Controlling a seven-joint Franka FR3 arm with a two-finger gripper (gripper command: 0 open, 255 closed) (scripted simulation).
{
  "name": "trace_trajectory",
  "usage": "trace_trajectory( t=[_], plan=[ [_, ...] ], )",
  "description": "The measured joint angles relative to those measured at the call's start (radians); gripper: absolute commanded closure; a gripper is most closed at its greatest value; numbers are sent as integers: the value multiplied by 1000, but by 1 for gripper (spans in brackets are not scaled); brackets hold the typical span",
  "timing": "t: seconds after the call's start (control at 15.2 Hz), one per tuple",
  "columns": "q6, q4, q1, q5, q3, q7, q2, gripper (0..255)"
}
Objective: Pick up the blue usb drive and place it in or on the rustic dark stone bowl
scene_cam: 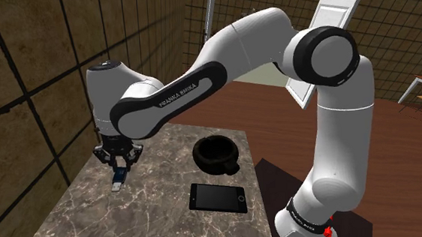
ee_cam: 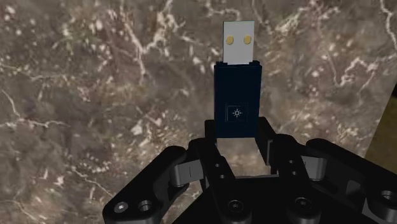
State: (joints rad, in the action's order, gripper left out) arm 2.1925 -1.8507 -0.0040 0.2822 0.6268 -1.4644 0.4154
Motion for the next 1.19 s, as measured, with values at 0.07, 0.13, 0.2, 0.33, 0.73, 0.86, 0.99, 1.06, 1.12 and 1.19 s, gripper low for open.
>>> trace_trajectory(
  t=[0.07,0.13,0.2,0.33,0.73,0.86,0.99,1.06,1.12,1.19],
  plan=[
    [-13,8,-3,-6,3,6,-6,255],
    [-19,8,-6,-11,6,8,-14,255],
    [-30,13,-7,-16,9,10,-20,255],
    [-52,23,-12,-28,15,19,-35,255],
    [-116,56,-23,-58,29,38,-74,255],
    [-142,75,-24,-66,33,42,-83,255],
    [-163,88,-27,-74,36,48,-93,255],
    [-176,99,-27,-77,38,49,-96,255],
    [-188,106,-29,-82,39,53,-102,255],
    [-199,112,-30,-87,42,55,-109,255]
  ],
)
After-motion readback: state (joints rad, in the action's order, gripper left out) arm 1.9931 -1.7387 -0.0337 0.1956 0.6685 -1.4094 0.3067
